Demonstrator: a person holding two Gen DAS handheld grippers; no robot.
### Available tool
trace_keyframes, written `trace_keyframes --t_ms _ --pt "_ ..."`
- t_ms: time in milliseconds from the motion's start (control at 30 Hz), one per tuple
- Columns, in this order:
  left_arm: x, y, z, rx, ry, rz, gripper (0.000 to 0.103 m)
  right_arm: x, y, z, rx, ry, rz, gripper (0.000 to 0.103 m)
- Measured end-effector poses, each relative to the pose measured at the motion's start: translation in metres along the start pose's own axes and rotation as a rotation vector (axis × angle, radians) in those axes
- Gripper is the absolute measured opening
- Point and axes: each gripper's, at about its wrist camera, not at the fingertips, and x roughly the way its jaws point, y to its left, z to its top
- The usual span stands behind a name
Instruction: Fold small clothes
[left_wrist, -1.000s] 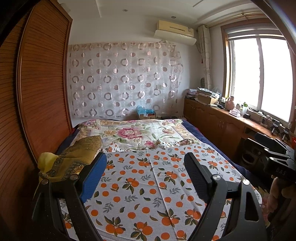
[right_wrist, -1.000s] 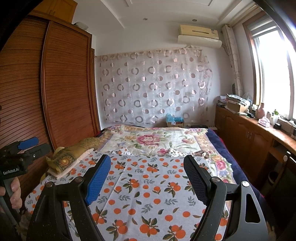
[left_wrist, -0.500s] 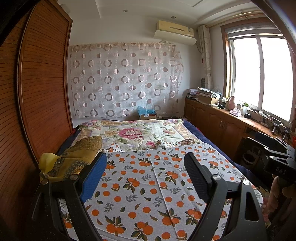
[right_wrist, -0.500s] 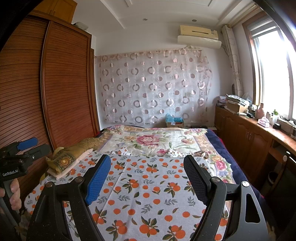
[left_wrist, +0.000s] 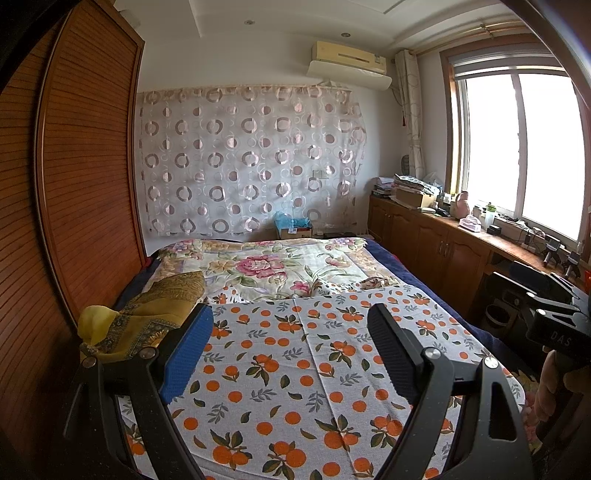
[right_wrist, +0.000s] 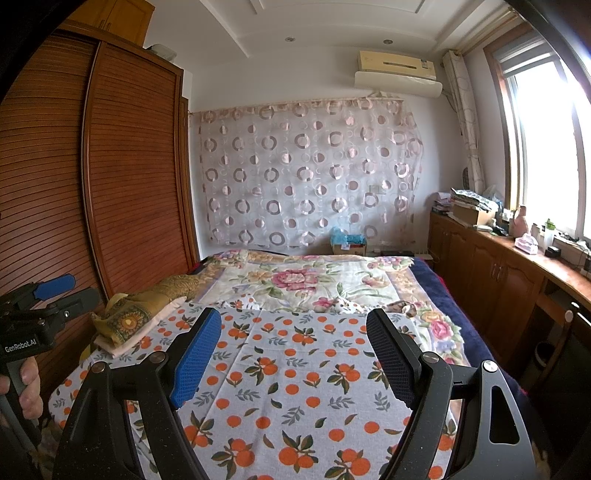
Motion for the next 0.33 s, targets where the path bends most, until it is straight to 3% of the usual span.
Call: trace_keyframes --t_ms 333 --pt "-0.0003 -0.0001 -0.0012 -0.001 -0.002 -0.002 0.086 0.0011 -0.0035 0.0026 -0.002 -0.003 0.003 0.082"
